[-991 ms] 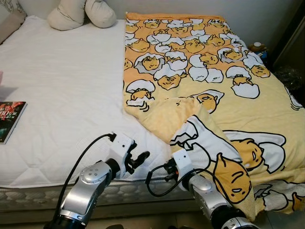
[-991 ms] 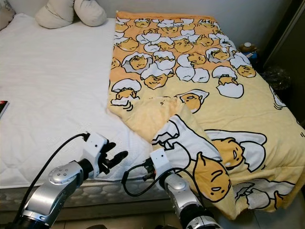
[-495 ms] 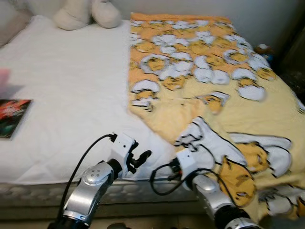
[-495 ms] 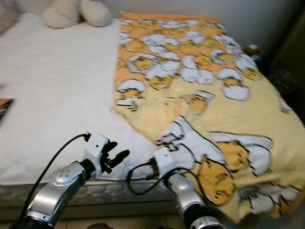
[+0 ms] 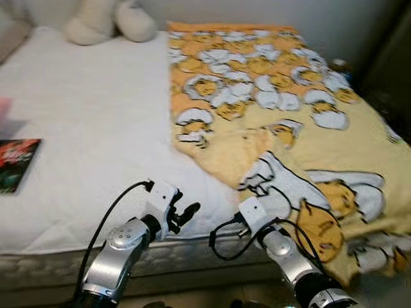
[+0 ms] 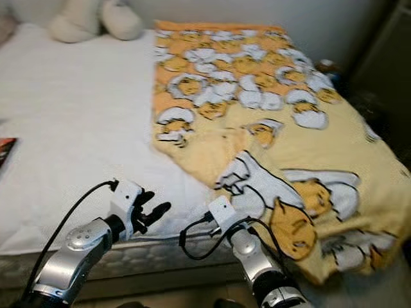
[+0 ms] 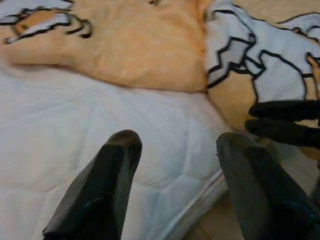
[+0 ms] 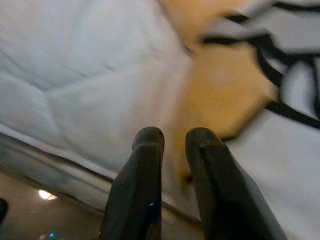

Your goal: Clean up the room

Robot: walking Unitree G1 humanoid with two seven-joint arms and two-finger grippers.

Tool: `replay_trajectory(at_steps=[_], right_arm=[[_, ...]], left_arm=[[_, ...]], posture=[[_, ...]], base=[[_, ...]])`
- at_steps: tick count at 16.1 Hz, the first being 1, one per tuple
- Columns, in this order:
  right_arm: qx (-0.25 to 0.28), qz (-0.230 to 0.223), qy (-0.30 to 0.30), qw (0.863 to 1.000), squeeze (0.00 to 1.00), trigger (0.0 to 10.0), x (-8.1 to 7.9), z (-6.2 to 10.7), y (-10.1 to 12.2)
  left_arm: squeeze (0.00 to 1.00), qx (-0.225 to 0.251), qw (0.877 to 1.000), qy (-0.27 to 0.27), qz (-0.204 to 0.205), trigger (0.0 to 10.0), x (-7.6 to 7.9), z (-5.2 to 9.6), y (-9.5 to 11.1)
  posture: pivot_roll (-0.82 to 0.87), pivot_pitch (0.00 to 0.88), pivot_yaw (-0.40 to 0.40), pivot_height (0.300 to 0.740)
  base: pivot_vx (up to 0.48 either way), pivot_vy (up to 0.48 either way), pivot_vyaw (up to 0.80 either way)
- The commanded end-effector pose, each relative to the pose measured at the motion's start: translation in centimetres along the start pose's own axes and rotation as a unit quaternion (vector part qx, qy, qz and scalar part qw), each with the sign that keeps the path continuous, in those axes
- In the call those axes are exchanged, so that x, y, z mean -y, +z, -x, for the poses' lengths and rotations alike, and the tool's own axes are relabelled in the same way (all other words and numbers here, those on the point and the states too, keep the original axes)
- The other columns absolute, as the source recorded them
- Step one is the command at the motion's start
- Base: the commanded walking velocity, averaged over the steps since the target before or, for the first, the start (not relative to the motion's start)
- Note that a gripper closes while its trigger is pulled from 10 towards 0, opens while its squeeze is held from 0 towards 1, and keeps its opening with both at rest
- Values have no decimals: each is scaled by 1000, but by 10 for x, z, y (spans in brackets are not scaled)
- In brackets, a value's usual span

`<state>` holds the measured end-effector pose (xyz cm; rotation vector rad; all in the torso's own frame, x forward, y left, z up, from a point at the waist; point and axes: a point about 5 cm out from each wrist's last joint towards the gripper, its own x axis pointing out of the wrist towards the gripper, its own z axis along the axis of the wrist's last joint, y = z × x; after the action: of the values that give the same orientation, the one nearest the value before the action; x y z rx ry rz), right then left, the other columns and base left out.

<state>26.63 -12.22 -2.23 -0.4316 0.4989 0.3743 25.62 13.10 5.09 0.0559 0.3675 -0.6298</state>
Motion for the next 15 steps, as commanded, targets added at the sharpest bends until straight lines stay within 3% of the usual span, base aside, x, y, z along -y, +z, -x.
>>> replay_trajectory(at_steps=[1, 4, 8, 12, 15], right_arm=[[5, 7, -24, 1000, 1000, 10000, 7, 0, 1], [15, 21, -51, 998, 1000, 10000, 16, -2, 6], [40, -7, -55, 998, 1000, 10000, 19, -5, 17], [38, -52, -78, 995, 1000, 10000, 29, -6, 20], [32, -71, -96, 992, 1000, 10000, 35, -6, 18]], left_arm=[[0, -1, 1000, -4, -4, 10000, 0, -1, 1], [0, -2, 1000, -7, -6, 10000, 1, -1, 1], [0, 5, 1000, -9, -6, 10000, 1, -1, 2], [0, 22, 997, -61, -35, 10000, 13, 2, 3], [0, 19, 997, -66, -32, 10000, 14, 3, 2]], posture=[[61, 21, -19, 740], [61, 22, -17, 740], [68, 8, -19, 740], [74, 0, -22, 740], [76, 0, -22, 740]], base=[[0, 0, 0], [0, 0, 0], [0, 0, 0], [0, 0, 0], [0, 0, 0]])
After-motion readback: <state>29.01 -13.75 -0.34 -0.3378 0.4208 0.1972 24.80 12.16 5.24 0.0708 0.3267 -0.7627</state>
